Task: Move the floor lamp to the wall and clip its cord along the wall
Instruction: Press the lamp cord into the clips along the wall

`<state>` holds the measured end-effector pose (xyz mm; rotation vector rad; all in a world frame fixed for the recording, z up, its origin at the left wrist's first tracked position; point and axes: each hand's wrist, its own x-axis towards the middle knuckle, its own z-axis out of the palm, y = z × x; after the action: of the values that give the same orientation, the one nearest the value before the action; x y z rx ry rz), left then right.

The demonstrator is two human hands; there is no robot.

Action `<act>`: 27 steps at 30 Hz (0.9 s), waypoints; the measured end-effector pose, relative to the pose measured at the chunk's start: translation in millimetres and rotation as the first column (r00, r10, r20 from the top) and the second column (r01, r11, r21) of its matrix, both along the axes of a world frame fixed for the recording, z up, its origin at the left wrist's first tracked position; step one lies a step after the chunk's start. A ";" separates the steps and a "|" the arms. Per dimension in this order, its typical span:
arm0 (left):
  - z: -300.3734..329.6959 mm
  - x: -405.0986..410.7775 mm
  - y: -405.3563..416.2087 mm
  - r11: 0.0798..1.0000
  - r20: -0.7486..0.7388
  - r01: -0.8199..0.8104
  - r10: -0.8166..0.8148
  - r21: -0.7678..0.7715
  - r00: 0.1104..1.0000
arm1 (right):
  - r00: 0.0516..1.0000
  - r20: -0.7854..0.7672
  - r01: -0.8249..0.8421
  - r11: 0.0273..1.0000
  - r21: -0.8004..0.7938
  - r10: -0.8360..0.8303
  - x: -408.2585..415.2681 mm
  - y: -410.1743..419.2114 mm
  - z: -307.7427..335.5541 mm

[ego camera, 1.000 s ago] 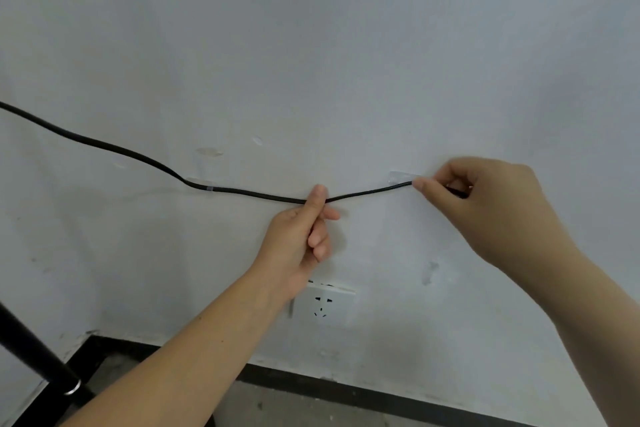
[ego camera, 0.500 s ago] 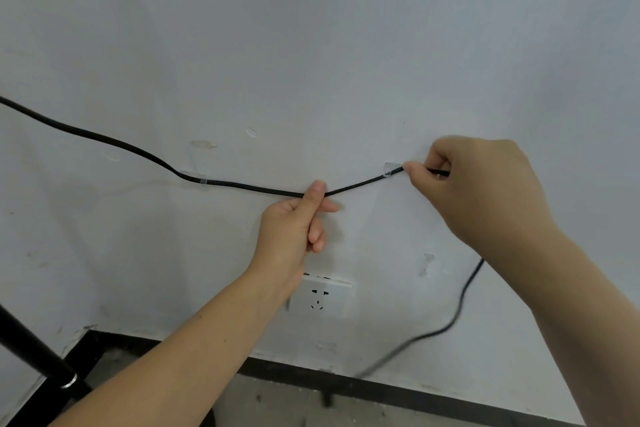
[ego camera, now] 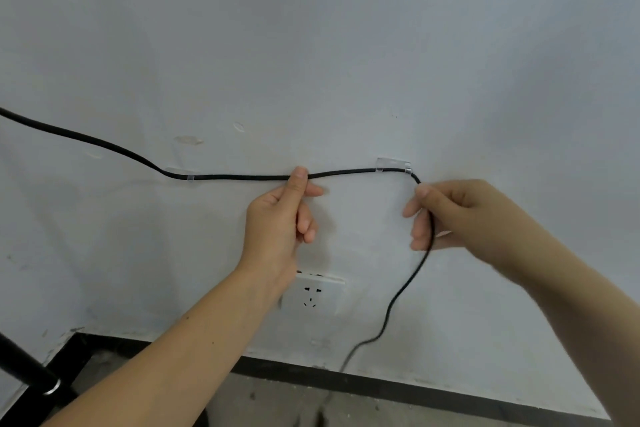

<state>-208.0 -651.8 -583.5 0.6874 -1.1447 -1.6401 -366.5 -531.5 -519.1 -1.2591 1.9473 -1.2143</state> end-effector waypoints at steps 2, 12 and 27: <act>-0.6 0.7 -0.1 0.999 0.004 0.008 -0.008 -0.036 1.000 | 0.985 0.173 0.014 0.996 -0.088 0.001 11.9 -2.1 -19.6; -29.8 -27.8 30.2 0.829 0.499 0.415 -0.197 -0.374 0.844 | 0.928 0.371 -0.068 0.995 0.075 0.036 17.6 31.0 -125.7; -48.2 -68.6 33.0 0.781 0.699 0.465 -0.051 -0.417 0.713 | 0.993 -0.018 0.119 0.993 -0.001 -0.119 -29.5 33.4 -137.6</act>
<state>-276.7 -618.8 -631.7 0.7321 -2.2498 -1.1600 -396.0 -498.1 -656.8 -1.1716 2.0612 -1.2646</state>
